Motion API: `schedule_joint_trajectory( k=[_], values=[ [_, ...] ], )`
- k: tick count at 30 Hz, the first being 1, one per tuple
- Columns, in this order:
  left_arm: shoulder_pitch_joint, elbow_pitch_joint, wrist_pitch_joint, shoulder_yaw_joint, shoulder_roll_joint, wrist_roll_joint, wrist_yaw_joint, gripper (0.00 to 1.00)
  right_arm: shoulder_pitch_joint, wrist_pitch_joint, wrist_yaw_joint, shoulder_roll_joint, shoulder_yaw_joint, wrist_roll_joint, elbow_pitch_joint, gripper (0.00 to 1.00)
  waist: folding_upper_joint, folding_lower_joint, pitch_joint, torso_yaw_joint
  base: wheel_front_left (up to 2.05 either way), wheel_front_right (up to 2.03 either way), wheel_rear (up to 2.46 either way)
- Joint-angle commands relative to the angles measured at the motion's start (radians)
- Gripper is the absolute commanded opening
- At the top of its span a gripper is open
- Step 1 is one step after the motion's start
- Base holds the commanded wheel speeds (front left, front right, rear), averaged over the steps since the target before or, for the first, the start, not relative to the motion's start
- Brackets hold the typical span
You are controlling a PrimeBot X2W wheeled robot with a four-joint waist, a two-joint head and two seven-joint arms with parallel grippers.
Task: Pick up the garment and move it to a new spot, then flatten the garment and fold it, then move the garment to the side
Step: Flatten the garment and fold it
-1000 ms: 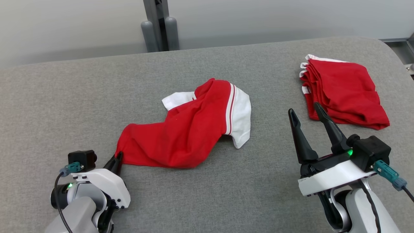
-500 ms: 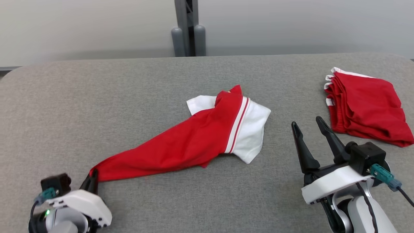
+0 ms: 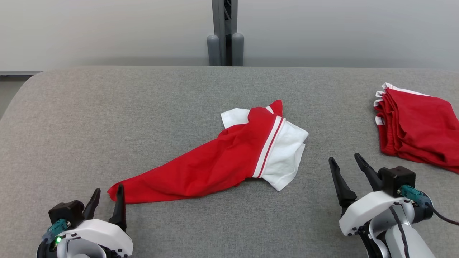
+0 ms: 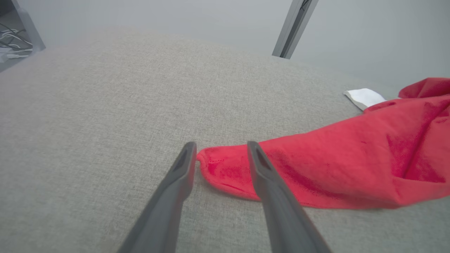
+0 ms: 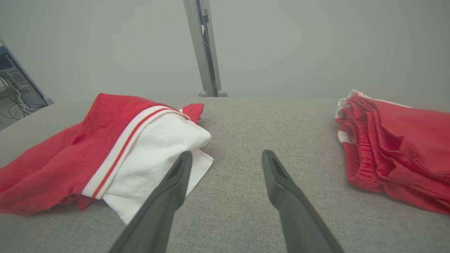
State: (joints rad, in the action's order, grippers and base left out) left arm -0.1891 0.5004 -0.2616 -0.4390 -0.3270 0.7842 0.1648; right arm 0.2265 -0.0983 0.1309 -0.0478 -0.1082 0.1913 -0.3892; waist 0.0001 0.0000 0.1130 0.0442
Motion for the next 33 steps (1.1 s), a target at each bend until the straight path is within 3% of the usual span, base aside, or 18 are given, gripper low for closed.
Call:
schedule_joint_trajectory(
  k=[1,8,16,27,28,29,30,31,33],
  values=[
    [0.013,-0.015,-0.004,0.009,-0.003,-0.016,0.007,1.00,0.017,0.005,0.000,-0.006,0.003,-0.006,-0.019,1.00,-0.0001,0.0000,0.000,0.006,0.00,0.00,0.00],
    [0.052,-0.141,-0.004,0.069,0.005,-0.106,0.015,1.00,0.140,0.011,0.000,-0.006,0.024,-0.062,-0.236,1.00,-0.0001,0.0000,0.012,0.065,0.00,0.00,0.00],
    [0.092,-0.250,-0.004,0.069,0.012,-0.151,0.024,1.00,0.317,-0.025,0.000,-0.006,0.018,-0.064,-0.521,1.00,-0.0001,0.0000,0.040,0.156,0.00,0.00,0.00],
    [0.108,-0.302,0.006,0.062,0.010,-0.150,0.041,1.00,0.436,-0.029,0.000,-0.007,0.013,-0.071,-0.750,1.00,-0.0001,0.0000,0.052,0.198,0.00,0.00,0.00],
    [0.108,-0.306,0.007,0.063,0.008,-0.150,0.044,1.00,0.442,-0.033,0.000,-0.007,0.009,-0.070,-0.764,0.97,-0.0001,0.0000,0.053,0.199,0.00,0.00,0.00],
    [0.108,-0.310,0.008,0.064,0.007,-0.149,0.046,1.00,0.449,-0.037,0.000,-0.006,0.004,-0.069,-0.779,0.85,-0.0001,0.0000,0.054,0.200,0.00,0.00,0.00],
    [0.108,-0.313,0.010,0.064,0.006,-0.148,0.047,1.00,0.455,-0.040,0.000,-0.006,0.000,-0.067,-0.790,0.73,-0.0001,0.0000,0.056,0.200,0.00,0.00,0.00],
    [0.109,-0.316,0.010,0.065,0.005,-0.147,0.048,1.00,0.460,-0.045,0.000,-0.006,-0.005,-0.066,-0.801,0.50,-0.0001,0.0000,0.056,0.200,0.00,0.00,0.00],
    [0.111,-0.321,0.009,0.067,0.003,-0.146,0.053,1.00,0.469,-0.054,0.000,-0.006,-0.019,-0.064,-0.819,0.38,-0.0001,0.0000,0.058,0.198,0.00,0.00,0.00]
  ],
)
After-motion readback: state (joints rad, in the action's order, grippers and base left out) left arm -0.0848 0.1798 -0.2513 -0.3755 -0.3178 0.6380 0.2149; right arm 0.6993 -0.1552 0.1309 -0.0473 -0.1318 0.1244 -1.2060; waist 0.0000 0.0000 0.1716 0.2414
